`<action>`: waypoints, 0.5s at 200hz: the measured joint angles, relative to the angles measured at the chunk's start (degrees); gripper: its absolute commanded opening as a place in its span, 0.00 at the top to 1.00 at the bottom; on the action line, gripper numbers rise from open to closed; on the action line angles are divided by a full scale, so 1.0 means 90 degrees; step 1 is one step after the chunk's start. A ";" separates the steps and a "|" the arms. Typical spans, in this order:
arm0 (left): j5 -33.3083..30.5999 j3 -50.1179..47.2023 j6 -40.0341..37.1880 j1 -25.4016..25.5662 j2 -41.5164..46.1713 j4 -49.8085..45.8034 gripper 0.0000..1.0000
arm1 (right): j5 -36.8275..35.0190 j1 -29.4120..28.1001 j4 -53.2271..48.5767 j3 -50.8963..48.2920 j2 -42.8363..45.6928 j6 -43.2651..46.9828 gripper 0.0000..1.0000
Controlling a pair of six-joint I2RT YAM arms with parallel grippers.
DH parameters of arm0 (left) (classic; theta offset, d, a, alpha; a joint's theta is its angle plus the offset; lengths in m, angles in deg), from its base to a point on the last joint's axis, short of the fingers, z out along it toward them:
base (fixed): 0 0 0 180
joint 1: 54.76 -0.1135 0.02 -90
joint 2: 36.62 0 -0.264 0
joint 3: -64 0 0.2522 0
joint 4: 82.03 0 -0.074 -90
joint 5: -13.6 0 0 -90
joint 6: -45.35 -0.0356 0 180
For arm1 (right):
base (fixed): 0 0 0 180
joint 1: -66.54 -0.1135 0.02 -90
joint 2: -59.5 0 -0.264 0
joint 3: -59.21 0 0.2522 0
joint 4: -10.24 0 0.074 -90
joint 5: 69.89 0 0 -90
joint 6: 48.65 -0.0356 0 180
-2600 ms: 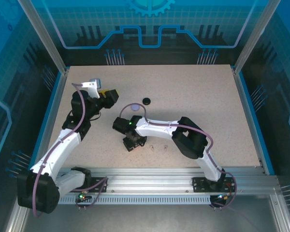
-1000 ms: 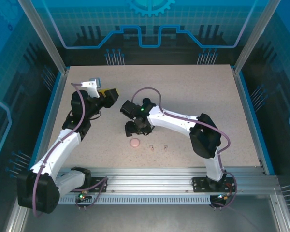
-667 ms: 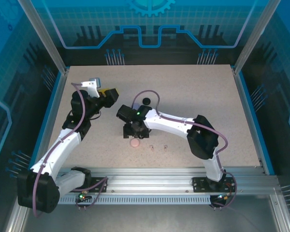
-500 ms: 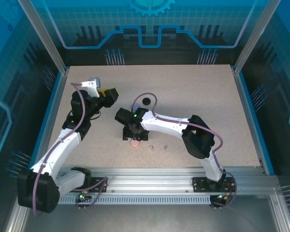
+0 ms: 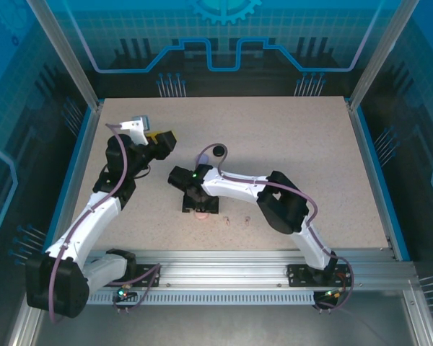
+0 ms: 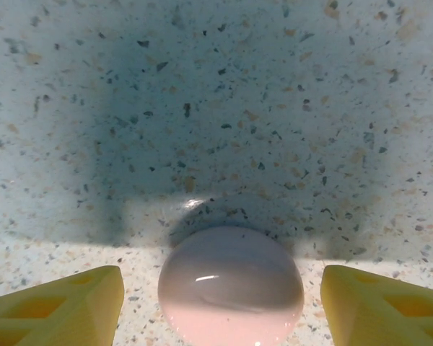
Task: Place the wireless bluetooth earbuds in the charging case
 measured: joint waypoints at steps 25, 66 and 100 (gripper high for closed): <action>-0.0027 0.0000 0.0000 0.0000 0.0000 0.0012 0.40 | 0.0039 0.0000 -0.0019 0.0000 -0.0068 0.0000 0.29; -0.0046 0.0000 0.0000 0.0000 0.0000 0.0068 0.40 | 0.0075 -0.0024 -0.0019 0.0007 -0.0087 0.0000 0.31; -0.0046 -0.0002 0.0000 0.0000 0.0000 0.0083 0.40 | 0.0095 -0.0066 -0.0012 0.0090 -0.0204 0.0002 0.35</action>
